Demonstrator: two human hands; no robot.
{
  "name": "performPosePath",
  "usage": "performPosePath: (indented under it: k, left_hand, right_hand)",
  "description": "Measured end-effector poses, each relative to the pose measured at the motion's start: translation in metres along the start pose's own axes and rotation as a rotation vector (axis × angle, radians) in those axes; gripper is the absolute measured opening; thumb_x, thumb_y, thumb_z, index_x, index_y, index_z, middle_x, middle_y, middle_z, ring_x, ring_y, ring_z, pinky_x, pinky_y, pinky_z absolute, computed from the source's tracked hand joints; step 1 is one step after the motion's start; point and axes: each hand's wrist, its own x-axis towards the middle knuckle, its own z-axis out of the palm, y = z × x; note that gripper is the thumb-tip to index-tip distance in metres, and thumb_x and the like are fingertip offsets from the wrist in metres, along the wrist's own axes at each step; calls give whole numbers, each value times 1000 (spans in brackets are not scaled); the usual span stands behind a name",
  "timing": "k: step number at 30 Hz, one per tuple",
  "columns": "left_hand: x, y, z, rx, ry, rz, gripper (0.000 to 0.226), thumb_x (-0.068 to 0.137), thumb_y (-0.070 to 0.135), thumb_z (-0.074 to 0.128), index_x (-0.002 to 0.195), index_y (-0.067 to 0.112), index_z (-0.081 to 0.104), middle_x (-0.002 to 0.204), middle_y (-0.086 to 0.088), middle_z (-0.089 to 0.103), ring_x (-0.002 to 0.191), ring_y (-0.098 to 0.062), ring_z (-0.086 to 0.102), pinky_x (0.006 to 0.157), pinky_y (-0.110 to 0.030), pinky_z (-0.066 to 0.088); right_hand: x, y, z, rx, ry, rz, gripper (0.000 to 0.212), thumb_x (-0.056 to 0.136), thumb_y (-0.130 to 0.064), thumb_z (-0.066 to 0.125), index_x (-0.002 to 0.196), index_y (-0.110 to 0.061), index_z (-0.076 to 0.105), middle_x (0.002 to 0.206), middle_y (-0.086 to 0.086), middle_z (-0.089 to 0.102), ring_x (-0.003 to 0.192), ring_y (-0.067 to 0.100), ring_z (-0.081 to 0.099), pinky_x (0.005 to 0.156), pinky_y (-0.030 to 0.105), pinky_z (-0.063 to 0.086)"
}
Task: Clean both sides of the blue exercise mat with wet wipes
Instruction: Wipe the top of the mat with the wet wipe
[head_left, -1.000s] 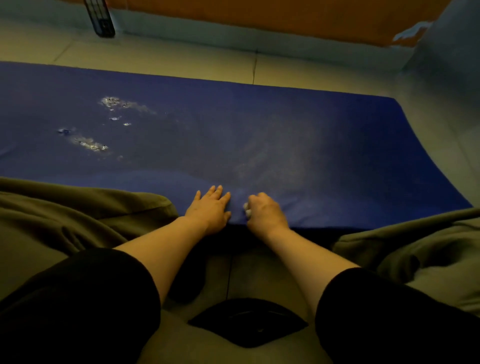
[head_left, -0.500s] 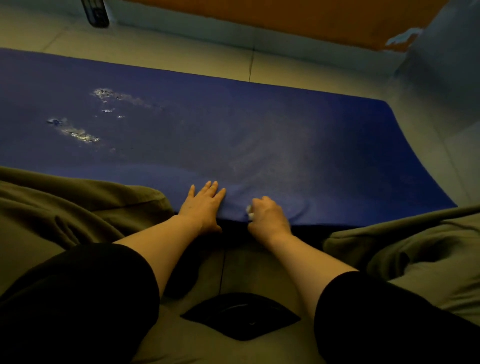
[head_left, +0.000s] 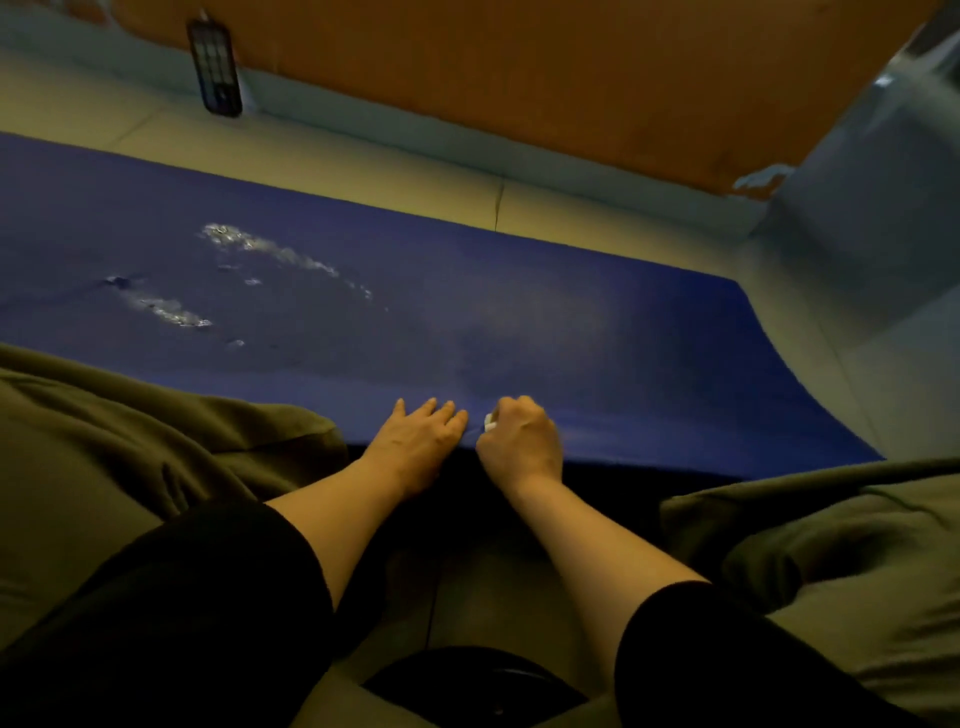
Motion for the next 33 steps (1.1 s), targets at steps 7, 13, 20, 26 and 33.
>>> performPosePath:
  k: [7,13,20,26,33]
  left_hand:
    - [18,63,-88,-208,386,116,40,100,16,41,139,11,42,129,-10,56,116,-31,55,90,-41,42]
    - [54,170,-104,-247,380,223,36,97,9,42,132,4,46,124,-16,57,113,-38,56,93,-46,44]
    - [81,223,-56,-338,39,309,37,94,25,58,127,7,51,125,-15,56,118,-35,51,101,-46,38]
    - [96,150,-9,-243,-130,258,61,100,46,39,151,16,26,160,-6,17,147,-21,13,116,-55,7]
    - [98,140,3,-279,-121,121,65,101,45,39,154,16,17,162,-7,6,149,-25,3,117,-58,0]
  right_hand:
    - [39,13,-100,-80,302,195,30,80,-18,54,99,1,66,107,22,65,102,39,61,81,39,51]
    - [39,105,-143,-38,375,492,30,79,-14,54,101,4,64,110,26,63,102,43,60,81,42,50]
    - [32,198,-90,85,99,659,27,80,-11,55,102,4,63,110,25,62,101,40,60,76,35,48]
    - [11,234,-41,229,-144,638,23,83,-22,61,68,-5,56,81,18,66,82,33,62,68,32,48]
    - [-4,176,-15,42,-201,347,29,84,-26,57,98,-3,67,106,18,66,101,36,59,76,32,47]
